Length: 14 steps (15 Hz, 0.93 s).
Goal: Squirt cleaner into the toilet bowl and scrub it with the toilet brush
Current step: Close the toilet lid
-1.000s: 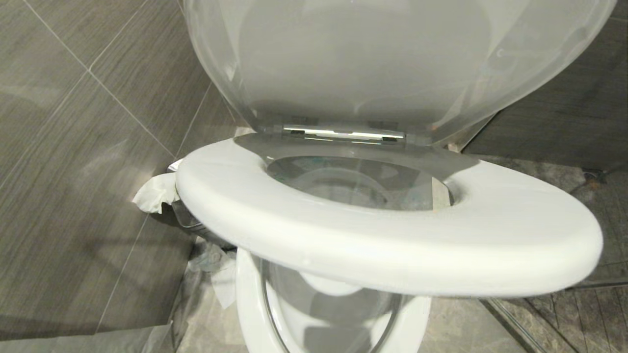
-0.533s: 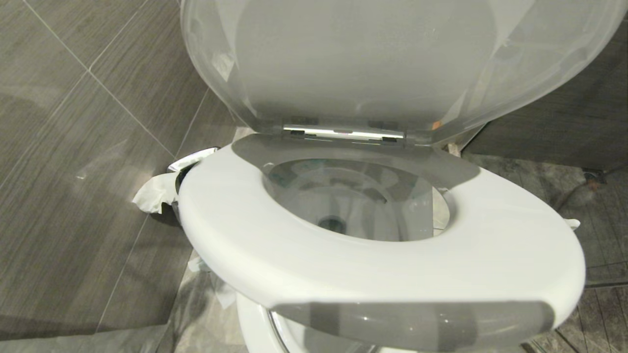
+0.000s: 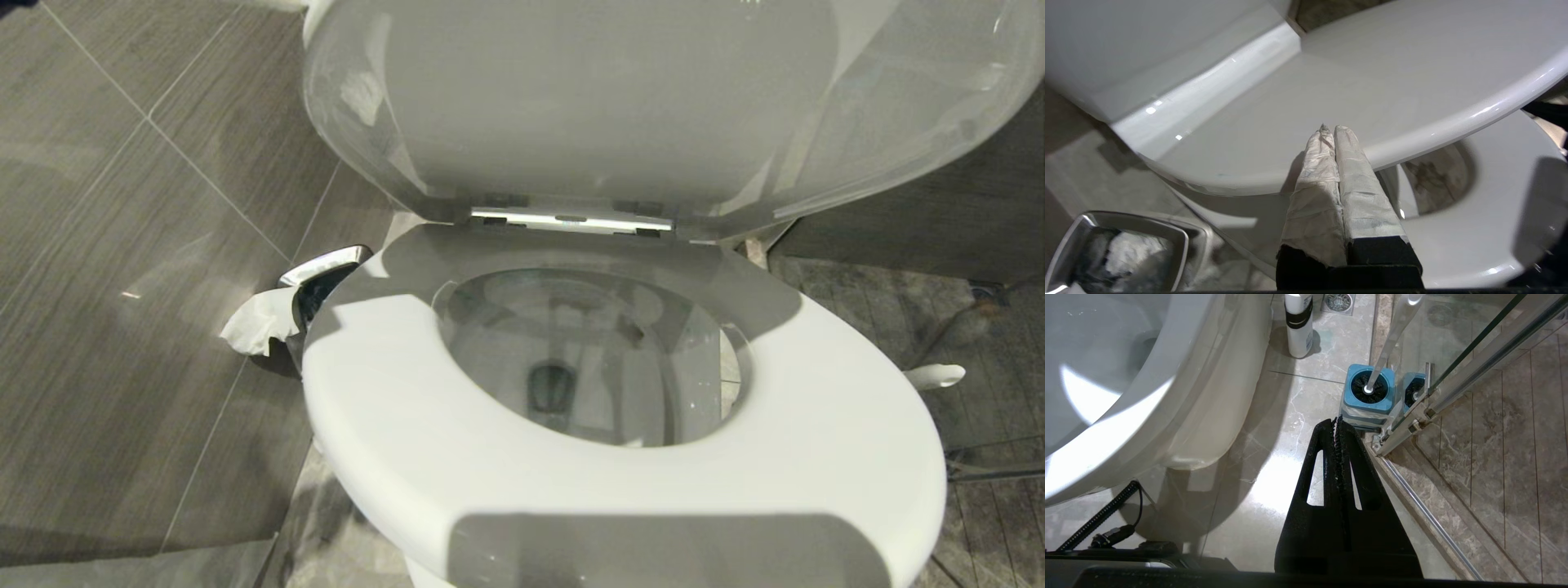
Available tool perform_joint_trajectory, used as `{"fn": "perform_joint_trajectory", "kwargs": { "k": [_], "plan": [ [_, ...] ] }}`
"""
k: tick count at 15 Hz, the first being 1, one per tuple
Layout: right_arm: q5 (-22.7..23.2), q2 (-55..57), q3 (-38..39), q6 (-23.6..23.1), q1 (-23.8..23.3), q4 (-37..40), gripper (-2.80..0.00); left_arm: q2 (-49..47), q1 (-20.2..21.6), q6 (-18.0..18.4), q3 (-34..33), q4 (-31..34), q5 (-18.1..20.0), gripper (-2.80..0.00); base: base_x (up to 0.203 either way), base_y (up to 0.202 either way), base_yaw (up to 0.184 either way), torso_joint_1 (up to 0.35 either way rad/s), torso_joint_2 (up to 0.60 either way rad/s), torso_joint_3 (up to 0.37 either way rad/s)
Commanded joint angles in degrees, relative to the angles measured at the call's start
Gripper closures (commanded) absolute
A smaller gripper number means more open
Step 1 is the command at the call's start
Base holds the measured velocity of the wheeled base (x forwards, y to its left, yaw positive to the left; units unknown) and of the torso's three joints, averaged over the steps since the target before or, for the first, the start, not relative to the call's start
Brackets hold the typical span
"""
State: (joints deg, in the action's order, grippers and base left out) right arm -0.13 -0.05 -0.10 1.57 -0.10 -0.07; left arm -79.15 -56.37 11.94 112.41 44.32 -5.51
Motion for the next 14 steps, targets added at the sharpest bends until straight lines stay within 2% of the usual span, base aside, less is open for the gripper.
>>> {"fn": "perform_joint_trajectory", "kwargs": {
  "k": [1,3,4,6,7,9,11,14],
  "plan": [
    [-0.04,0.05,0.01,0.01,0.01,-0.01,0.0,0.19,-4.23,-3.49,-1.27,4.02,0.12,0.0,0.0,0.0,0.0,0.0,0.0,0.0],
    [-0.04,0.05,0.01,0.01,0.01,-0.01,0.0,0.19,-8.07,-7.95,-4.24,5.23,0.14,0.0,0.0,0.0,0.0,0.0,0.0,0.0],
    [-0.04,0.05,0.01,0.01,0.01,-0.01,0.0,-0.17,-8.61,-9.27,-4.62,5.24,-0.01,0.0,0.0,0.0,0.0,0.0,0.0,0.0],
    [-0.04,0.05,0.01,0.01,0.01,-0.01,0.0,0.08,-8.67,-9.76,-4.38,5.26,-0.77,0.0,0.0,0.0,0.0,0.0,0.0,0.0],
    [-0.04,0.05,0.01,0.01,0.01,-0.01,0.0,0.08,-8.03,-10.15,-4.05,4.94,-2.46,0.0,0.0,0.0,0.0,0.0,0.0,0.0],
    [-0.04,0.05,0.01,0.01,0.01,-0.01,0.0,-0.3,-2.39,-12.64,-1.95,-0.94,-7.63,0.0,0.0,0.0,0.0,0.0,0.0,0.0],
    [-0.04,0.05,0.01,0.01,0.01,-0.01,0.0,-0.03,5.22,-13.8,-1.34,-6.42,-9.73,0.0,0.0,0.0,0.0,0.0,0.0,0.0],
    [-0.04,0.05,0.01,0.01,0.01,-0.01,0.0,0.82,6.02,-13.98,-2.25,-8.02,-10.84,0.0,0.0,0.0,0.0,0.0,0.0,0.0]
  ]
}}
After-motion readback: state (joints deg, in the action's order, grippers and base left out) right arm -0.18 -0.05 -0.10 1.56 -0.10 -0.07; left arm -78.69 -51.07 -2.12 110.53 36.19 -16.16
